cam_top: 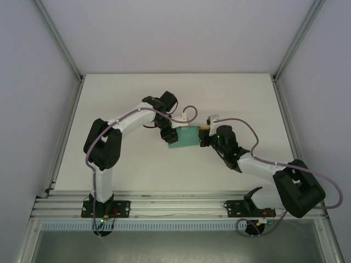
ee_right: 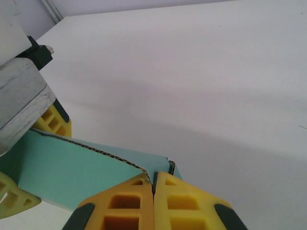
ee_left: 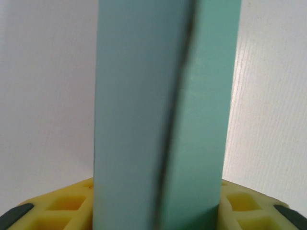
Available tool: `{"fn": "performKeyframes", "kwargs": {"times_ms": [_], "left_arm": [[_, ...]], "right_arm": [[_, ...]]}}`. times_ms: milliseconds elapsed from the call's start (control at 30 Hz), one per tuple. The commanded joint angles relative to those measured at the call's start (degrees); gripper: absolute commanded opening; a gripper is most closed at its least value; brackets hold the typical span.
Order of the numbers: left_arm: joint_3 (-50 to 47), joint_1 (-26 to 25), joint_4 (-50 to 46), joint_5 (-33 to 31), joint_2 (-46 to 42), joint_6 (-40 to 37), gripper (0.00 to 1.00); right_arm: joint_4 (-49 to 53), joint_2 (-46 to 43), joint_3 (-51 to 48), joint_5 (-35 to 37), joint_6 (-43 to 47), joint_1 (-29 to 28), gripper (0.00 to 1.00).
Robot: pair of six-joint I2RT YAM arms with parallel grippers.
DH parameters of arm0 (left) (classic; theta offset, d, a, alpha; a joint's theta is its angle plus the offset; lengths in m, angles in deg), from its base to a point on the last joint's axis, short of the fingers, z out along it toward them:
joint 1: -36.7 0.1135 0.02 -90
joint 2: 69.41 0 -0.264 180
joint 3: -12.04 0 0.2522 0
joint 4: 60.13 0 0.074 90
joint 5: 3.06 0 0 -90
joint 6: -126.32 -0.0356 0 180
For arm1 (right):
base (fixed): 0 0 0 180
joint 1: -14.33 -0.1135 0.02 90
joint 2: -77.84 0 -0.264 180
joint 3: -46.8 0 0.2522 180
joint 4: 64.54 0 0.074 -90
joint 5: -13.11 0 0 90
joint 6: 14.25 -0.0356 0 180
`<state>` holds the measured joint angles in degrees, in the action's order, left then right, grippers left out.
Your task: Assemble paper box
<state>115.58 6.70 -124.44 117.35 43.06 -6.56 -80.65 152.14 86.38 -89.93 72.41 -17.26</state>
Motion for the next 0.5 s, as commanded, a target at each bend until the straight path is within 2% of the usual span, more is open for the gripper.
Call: {"fn": "performKeyframes", "kwargs": {"times_ms": [0,67,200,233,267,300,467], "left_arm": [[-1.71,0.36,1.65,-1.85,-0.35,3.55,0.52],[-1.97,0.38,2.34,-1.86,-0.94,4.05,0.59],[-3.35,0.37,5.03,-2.05,-2.77,5.83,0.82],[-3.83,0.38,5.84,-1.81,-5.06,6.16,0.84],[-4.34,0.35,6.67,-1.69,-6.21,6.49,0.97],[-5.00,0.31,7.64,-1.74,-7.43,6.90,1.00],[-8.93,0.32,12.74,-3.33,-14.01,10.63,1.00]], "right_arm": [[10.96,3.22,-3.15,-0.23,0.33,-0.89,0.00],[10.85,2.71,-3.02,0.85,0.41,-0.94,0.00],[13.66,0.92,-1.65,3.30,0.35,-1.02,0.00],[14.67,0.39,-1.20,3.66,0.19,-1.15,0.00],[15.66,-0.06,-0.73,4.14,0.00,-1.19,0.00],[16.51,-0.26,-0.38,4.36,0.07,-1.38,0.00],[17.36,0.92,0.77,7.62,-0.51,-2.05,0.00]]}}
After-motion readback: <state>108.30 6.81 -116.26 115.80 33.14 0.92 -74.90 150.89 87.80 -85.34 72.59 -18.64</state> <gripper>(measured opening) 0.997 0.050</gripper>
